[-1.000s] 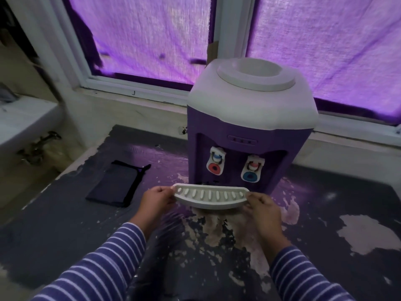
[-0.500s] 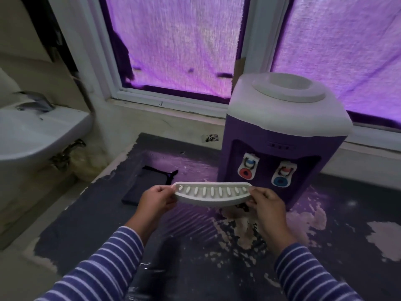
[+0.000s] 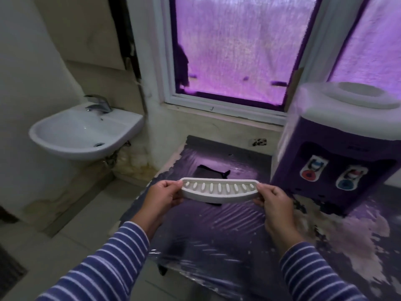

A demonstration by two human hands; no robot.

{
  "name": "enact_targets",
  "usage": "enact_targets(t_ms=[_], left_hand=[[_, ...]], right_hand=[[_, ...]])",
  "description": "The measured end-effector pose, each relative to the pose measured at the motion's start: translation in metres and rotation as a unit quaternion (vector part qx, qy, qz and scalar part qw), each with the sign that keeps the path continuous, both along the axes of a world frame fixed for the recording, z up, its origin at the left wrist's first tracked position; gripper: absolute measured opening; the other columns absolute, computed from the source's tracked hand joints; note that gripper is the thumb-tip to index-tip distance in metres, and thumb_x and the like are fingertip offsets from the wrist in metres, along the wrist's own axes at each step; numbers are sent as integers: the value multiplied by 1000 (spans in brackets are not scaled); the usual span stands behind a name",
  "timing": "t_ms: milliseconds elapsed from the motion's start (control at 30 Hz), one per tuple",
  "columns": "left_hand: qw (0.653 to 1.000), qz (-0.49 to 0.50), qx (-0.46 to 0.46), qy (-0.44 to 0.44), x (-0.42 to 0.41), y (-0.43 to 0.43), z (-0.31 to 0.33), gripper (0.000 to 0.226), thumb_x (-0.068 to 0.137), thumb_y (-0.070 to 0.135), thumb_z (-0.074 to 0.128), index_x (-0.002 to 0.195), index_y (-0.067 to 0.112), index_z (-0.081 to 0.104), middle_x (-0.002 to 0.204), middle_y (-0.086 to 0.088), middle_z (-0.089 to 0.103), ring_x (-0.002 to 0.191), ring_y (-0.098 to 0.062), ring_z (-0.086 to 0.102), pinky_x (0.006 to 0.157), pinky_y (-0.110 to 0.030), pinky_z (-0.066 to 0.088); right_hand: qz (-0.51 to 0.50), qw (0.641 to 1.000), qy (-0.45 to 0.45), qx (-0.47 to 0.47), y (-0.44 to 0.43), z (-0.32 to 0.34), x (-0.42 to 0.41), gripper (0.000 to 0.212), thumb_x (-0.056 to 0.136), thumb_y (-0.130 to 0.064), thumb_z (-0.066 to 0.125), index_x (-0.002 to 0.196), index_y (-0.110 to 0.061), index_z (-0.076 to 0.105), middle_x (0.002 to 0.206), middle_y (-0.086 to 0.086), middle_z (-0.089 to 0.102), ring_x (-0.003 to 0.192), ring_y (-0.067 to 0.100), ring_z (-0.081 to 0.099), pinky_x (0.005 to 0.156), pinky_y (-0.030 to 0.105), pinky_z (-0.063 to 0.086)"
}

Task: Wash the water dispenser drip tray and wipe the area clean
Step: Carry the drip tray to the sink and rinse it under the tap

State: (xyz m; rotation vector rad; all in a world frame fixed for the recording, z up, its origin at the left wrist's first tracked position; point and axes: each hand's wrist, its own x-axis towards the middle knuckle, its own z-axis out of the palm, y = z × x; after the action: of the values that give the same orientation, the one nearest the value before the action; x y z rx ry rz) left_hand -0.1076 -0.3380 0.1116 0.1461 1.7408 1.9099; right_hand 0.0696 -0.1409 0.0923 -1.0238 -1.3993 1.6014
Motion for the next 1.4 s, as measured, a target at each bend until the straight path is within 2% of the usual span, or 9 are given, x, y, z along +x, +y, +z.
enact_targets(t_ms=[167, 300, 467, 567, 633, 733, 967, 1167, 1400], left_hand=[[999, 34, -10, 3, -28, -60, 9, 12, 90, 11, 62, 80, 7, 58, 69, -11, 58, 57, -16, 54, 48, -20, 52], [998, 61, -9, -2, -54, -101, 12, 12, 91, 12, 62, 81, 7, 58, 70, -11, 60, 57, -15, 56, 47, -19, 53], [995, 93, -13, -14, -89, -137, 7, 11, 90, 12, 63, 81, 7, 61, 59, -3, 66, 49, -8, 61, 48, -20, 53], [994, 107, -17, -19, -114, -150, 2, 10, 90, 13, 63, 81, 9, 61, 70, -7, 66, 58, -12, 61, 48, -21, 53], [993, 117, -13, -21, -129, -155, 1, 10, 90, 14, 63, 82, 9, 61, 73, -8, 66, 62, -14, 60, 49, -21, 53], [990, 138, -8, -26, -151, -160, 1, 10, 89, 13, 64, 82, 9, 61, 71, -7, 65, 60, -13, 60, 48, -20, 52], [985, 171, -4, -30, -200, -167, 1, 9, 89, 13, 64, 83, 7, 61, 71, -8, 64, 64, -15, 60, 49, -21, 53], [989, 143, -4, -42, -247, -172, -4, 9, 90, 15, 64, 86, 7, 61, 72, -8, 61, 61, -14, 59, 52, -23, 54], [994, 91, 10, -54, -311, -197, -3, 8, 90, 11, 63, 88, 4, 61, 73, -10, 62, 61, -14, 57, 49, -21, 54]], right_hand=[[27, 999, 19, -1, -54, -1, -41, 12, 86, -22, 67, 82, -11, 70, 84, 6, 71, 71, 11, 69, 62, 26, 55], [58, 998, 33, -2, -85, -6, -76, 12, 86, -20, 67, 82, -9, 70, 82, 9, 73, 67, 10, 70, 57, 20, 55], [96, 995, 20, -9, -108, -10, -124, 13, 85, -23, 68, 82, -10, 71, 85, 11, 73, 80, 26, 72, 72, 37, 59], [110, 994, 22, -14, -115, -10, -153, 12, 84, -21, 69, 80, -10, 71, 84, 14, 73, 77, 30, 70, 73, 43, 58], [124, 992, 15, -2, -118, -10, -173, 12, 85, -22, 68, 81, -11, 71, 83, 12, 74, 71, 23, 71, 68, 38, 58], [135, 991, 24, 0, -119, -6, -202, 11, 86, -20, 68, 81, -11, 72, 83, 10, 74, 69, 14, 70, 60, 23, 56], [177, 984, 24, 4, -120, 6, -264, 11, 86, -19, 68, 78, -12, 71, 77, 6, 71, 65, 11, 66, 63, 28, 53], [172, 985, 12, 22, -128, 9, -299, 13, 84, -27, 69, 80, -15, 72, 76, 4, 70, 68, 16, 64, 65, 30, 54], [102, 995, 5, 25, -169, 7, -341, 12, 84, -24, 70, 79, -13, 71, 78, 10, 71, 67, 19, 64, 65, 34, 54]])
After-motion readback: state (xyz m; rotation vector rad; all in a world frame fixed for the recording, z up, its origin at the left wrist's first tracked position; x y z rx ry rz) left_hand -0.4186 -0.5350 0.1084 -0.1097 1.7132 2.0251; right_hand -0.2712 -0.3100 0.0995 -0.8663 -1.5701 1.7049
